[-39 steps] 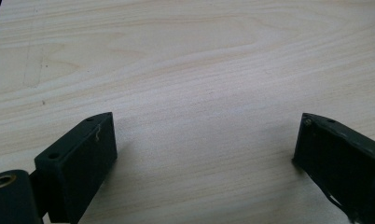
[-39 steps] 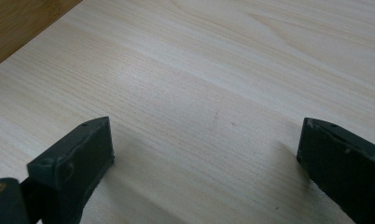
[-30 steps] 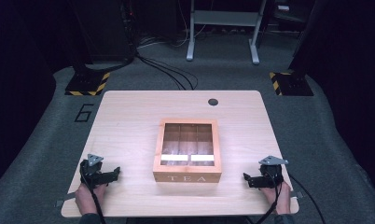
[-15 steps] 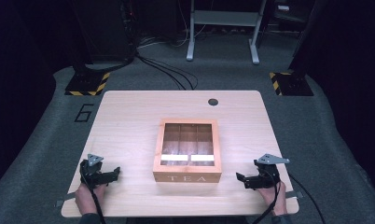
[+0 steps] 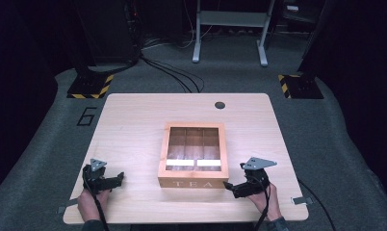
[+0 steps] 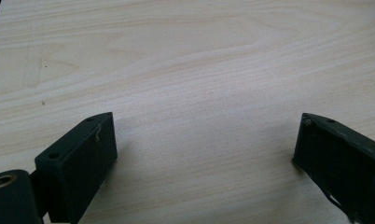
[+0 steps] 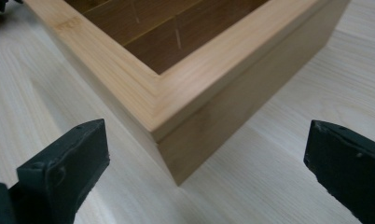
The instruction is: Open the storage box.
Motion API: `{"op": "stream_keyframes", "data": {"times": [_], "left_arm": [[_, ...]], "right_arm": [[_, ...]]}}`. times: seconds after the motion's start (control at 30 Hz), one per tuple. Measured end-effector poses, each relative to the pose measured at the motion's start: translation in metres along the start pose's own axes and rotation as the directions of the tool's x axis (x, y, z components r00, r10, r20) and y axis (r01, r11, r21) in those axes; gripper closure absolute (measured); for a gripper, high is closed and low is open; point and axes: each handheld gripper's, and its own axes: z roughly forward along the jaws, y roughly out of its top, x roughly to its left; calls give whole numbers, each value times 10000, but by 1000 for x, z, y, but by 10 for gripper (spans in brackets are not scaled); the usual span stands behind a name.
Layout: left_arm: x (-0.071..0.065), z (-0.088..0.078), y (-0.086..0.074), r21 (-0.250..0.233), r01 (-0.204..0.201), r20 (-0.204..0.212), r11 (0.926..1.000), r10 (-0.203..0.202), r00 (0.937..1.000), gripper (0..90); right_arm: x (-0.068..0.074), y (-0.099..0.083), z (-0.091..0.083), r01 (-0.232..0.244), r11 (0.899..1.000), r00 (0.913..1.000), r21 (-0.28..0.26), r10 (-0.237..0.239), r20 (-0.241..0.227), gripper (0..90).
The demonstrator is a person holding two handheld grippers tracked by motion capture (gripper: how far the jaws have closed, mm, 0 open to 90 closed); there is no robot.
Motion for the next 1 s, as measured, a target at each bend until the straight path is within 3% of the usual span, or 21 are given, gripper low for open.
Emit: {"op": "stream_keyframes", "data": {"times": [0.2,0.43,0.53,1.0], "left_arm": [[0,0,0,-1,-1,-3,10000,1,10000,56],[0,0,0,-2,-1,-4,10000,1,10000,56],[0,0,0,3,-6,0,10000,6,10000,56],[0,0,0,4,-1,-3,10000,1,10000,56]], "right_arm": [[10,5,7,548,9985,9985,-75,-548,-17,125],[15,6,9,846,9964,9964,-93,-847,-87,243],[17,6,10,768,9970,9970,-99,-767,43,310],[17,1,6,1081,9941,9941,-90,-1080,76,423]]}}
